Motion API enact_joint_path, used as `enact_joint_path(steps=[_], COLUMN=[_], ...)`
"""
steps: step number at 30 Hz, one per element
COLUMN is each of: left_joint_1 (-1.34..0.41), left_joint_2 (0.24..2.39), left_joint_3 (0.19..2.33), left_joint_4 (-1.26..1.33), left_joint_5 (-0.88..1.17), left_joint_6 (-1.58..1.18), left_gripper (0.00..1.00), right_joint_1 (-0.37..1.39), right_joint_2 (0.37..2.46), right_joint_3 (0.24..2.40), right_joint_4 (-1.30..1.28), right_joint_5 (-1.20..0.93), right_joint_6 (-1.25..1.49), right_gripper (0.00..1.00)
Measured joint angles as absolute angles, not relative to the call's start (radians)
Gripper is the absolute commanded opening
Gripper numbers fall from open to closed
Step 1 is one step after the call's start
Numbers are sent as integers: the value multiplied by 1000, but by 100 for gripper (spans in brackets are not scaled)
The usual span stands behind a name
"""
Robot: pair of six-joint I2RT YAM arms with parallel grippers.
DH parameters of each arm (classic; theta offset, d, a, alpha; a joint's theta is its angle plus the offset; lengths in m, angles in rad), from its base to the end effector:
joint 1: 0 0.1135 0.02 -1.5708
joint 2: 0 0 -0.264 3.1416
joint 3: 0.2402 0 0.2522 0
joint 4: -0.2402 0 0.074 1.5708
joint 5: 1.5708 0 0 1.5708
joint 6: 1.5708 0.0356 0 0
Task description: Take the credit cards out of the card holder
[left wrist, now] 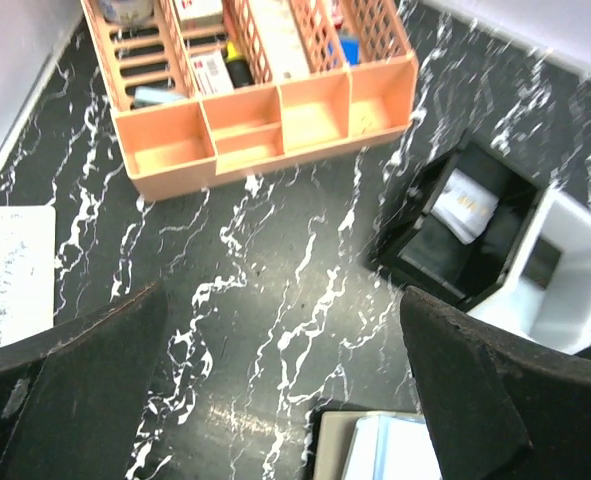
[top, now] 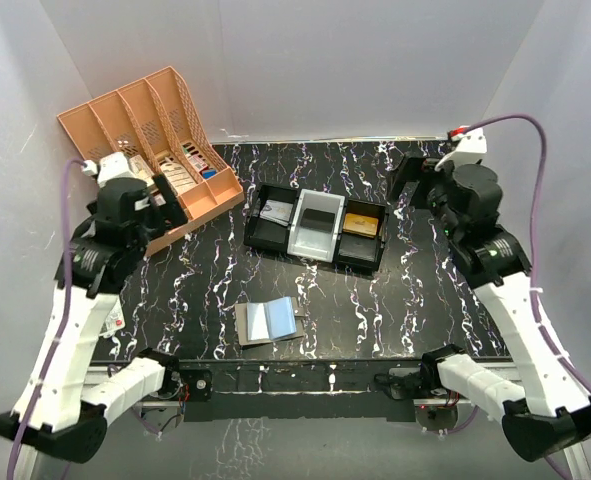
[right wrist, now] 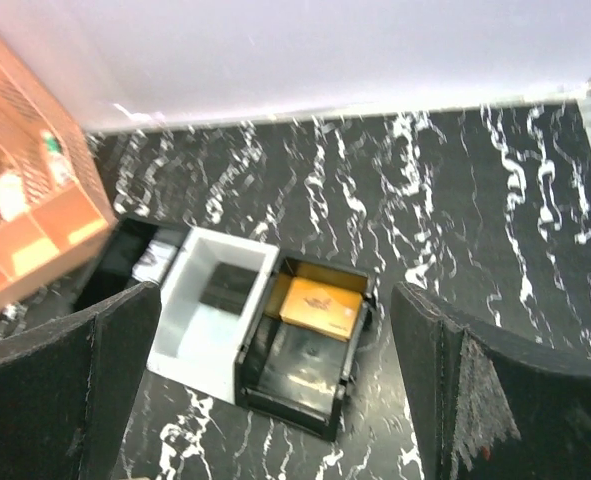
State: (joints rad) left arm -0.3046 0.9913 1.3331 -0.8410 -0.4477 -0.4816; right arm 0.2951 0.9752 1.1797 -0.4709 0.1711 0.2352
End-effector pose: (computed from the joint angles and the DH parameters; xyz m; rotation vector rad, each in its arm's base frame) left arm 0.1756 -0.0391 0.4222 -0.4458 1.9673 -0.0342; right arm 0.1977 0.0538 0.4118 0.0652 1.8374 0.2153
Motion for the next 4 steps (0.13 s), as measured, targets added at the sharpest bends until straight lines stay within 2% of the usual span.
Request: enact_joint_path(steps=[4], left_joint_1=[-305], left_joint_2=[916], left_joint_3=[1380], left_joint_4=[-837], left_joint_5=[-479], left_joint_6=[-482], left_gripper=[99], right_joint_1=[294], right_joint_2=[922], right_joint_3=[1232], right_joint_4=[-458], right_joint_5=[130], right_joint_6=[234], right_gripper=[98])
